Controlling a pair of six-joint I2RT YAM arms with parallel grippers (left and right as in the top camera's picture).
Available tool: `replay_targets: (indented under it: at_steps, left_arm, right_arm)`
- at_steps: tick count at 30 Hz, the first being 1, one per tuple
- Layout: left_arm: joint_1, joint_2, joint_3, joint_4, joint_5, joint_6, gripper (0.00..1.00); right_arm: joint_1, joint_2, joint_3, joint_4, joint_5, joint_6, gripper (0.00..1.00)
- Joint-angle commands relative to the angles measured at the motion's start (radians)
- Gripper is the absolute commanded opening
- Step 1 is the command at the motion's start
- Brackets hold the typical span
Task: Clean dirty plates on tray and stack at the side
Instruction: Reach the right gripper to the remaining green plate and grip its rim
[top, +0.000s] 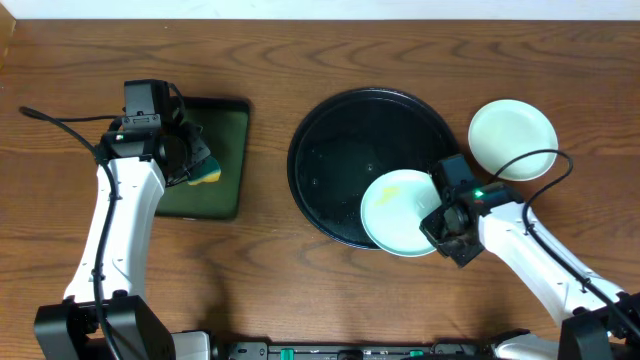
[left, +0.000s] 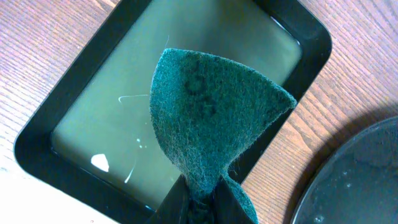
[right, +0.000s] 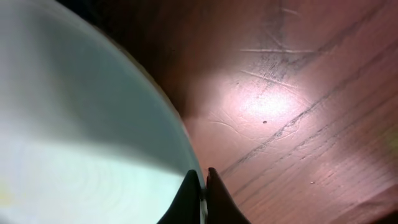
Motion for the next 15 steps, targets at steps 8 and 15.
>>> replay_targets:
  at_steps: [8, 15]
  left_arm:
    - [0.006, -0.007, -0.005, 0.0, -0.001, 0.013, 0.08]
    - [0.006, -0.007, -0.005, 0.0, -0.002, 0.013, 0.08]
  right_arm:
    - [0.003, 0.002, 0.198, 0.096, 0.022, -0.294, 0.02]
    - [0.003, 0.075, 0.197, 0.299, -0.01, -0.452, 0.02]
